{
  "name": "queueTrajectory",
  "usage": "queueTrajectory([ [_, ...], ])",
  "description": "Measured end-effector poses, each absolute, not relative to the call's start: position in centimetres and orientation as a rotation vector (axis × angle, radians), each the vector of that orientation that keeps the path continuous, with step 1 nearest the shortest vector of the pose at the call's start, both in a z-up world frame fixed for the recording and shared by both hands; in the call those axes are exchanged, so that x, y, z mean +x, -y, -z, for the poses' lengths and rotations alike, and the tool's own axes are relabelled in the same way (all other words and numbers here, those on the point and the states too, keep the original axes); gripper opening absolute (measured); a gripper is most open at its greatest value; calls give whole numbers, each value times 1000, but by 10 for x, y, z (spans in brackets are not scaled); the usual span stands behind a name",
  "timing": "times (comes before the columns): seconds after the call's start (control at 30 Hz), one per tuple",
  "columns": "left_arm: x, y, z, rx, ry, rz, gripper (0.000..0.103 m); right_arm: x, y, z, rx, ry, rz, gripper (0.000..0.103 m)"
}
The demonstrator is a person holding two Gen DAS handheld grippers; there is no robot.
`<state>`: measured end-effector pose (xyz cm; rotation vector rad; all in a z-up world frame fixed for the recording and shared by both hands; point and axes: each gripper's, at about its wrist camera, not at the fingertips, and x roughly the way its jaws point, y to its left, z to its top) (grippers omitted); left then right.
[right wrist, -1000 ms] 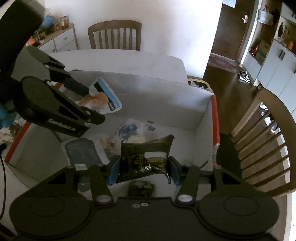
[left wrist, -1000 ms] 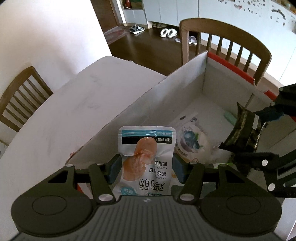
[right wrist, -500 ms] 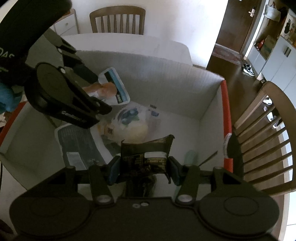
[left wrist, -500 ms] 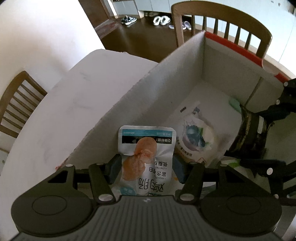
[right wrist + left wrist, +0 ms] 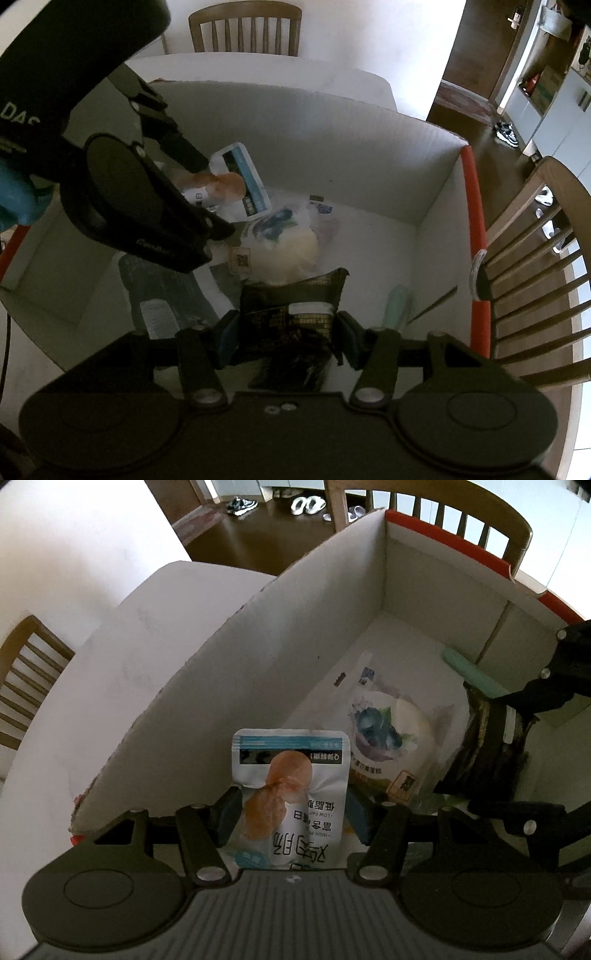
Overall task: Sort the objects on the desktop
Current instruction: 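Lower both packets into the box and open the left and right tools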
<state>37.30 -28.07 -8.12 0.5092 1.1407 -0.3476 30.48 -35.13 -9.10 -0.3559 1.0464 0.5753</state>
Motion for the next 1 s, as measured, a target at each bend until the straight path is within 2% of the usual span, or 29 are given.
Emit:
queueTrajectory([
  [0.13,377,281,77,501,-1151,348,60,305,351,89,-358,-1037,-575,65],
  [0.2,375,280,76,506,-1148,340,70,304,355,87,-355,-1033,-577,66],
  [0.27,377,279,72,504,-1143,336,73,303,355,85,-353,-1026,-576,73],
  [0.43,367,275,65,495,-1137,322,76,300,358,78,-343,-1008,-583,75],
  [1.0,333,266,33,426,-1051,303,76,278,367,46,-278,-918,-592,77],
])
